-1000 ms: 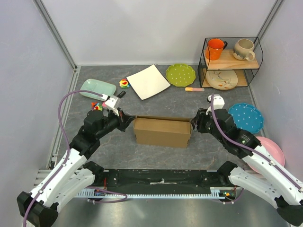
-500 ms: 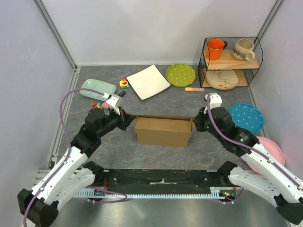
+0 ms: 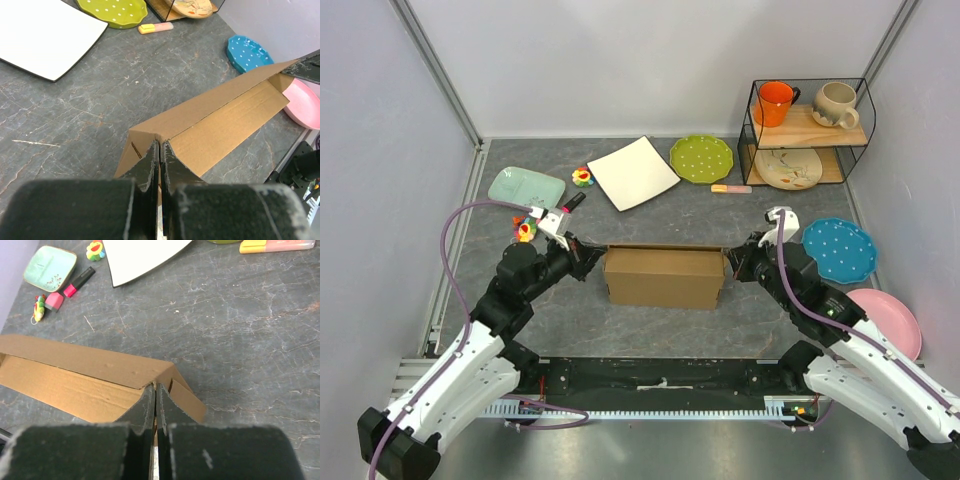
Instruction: Fold the paper box
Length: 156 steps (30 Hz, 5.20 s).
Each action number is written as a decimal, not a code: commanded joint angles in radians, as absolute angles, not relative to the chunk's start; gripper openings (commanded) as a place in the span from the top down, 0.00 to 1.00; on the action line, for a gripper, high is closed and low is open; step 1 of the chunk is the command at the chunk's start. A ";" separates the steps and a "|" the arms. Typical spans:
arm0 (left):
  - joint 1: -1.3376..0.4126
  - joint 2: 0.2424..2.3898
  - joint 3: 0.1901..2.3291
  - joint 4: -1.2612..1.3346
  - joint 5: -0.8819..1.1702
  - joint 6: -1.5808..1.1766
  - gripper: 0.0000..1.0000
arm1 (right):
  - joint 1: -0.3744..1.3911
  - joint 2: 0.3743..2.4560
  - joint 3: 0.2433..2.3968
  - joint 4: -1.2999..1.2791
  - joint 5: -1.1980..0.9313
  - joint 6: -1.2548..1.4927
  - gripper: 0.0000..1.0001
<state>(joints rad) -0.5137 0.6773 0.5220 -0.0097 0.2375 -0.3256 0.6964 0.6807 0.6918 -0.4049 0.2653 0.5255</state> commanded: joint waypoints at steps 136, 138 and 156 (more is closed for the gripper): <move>-0.736 0.520 0.526 -0.192 -0.114 -0.364 0.63 | 0.999 0.696 0.672 -0.362 0.410 0.511 0.30; -0.736 0.500 0.543 -0.216 -0.120 -0.353 0.59 | 0.999 0.696 0.686 -0.368 0.437 0.518 0.28; -0.735 0.371 0.589 -0.225 -0.276 -0.373 0.51 | 0.999 0.726 0.868 -0.456 0.486 0.485 0.23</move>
